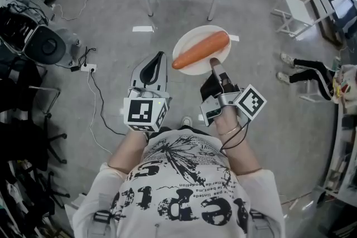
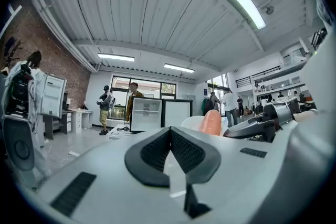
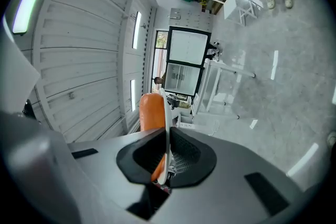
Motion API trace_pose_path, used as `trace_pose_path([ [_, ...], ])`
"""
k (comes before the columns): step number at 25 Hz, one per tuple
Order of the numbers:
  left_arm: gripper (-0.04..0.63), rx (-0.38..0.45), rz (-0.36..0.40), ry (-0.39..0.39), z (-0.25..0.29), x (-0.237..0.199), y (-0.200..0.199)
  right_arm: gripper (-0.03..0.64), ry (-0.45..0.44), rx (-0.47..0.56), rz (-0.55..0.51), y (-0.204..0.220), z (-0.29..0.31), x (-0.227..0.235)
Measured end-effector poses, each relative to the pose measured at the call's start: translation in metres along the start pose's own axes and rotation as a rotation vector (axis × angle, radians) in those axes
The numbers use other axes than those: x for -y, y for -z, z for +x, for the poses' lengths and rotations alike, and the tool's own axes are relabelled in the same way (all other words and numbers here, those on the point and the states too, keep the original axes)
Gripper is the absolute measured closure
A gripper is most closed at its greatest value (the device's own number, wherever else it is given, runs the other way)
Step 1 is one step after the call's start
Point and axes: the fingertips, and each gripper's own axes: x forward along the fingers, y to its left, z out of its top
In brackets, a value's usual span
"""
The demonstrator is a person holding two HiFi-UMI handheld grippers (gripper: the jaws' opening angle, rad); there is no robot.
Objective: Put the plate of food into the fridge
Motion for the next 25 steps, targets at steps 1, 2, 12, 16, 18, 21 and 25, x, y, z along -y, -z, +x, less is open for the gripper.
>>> trace_pose_path([
  [1,0.588,-0.001,-0.003,0.003,0.009,0.003,0.0,0.597,-0.005,-0.008,-0.012,-0.007,0.005,0.0],
  [2,0.588,-0.002,-0.011,0.009,0.017,0.006,0.001,0.597,-0.008,-0.014,-0.022,-0.014,0.009,0.0],
  [12,0.588,-0.036,-0.036,-0.003,0.083,-0.023,0.014,0.597,0.056,-0.008,0.041,-0.046,0.066,0.035],
  [16,0.588,-0.058,-0.042,0.012,0.121,-0.048,0.019,0.595,0.086,0.03,0.058,-0.058,0.102,0.047],
  [18,0.588,-0.051,-0.046,0.028,0.142,-0.065,0.015,0.595,0.086,0.047,0.055,-0.064,0.125,0.047],
  [21,0.588,-0.042,-0.033,0.058,0.176,-0.093,0.007,0.595,0.083,0.072,0.044,-0.072,0.164,0.043],
  [25,0.588,-0.033,-0.024,0.096,0.219,-0.134,-0.001,0.595,0.089,0.117,0.035,-0.081,0.217,0.041],
])
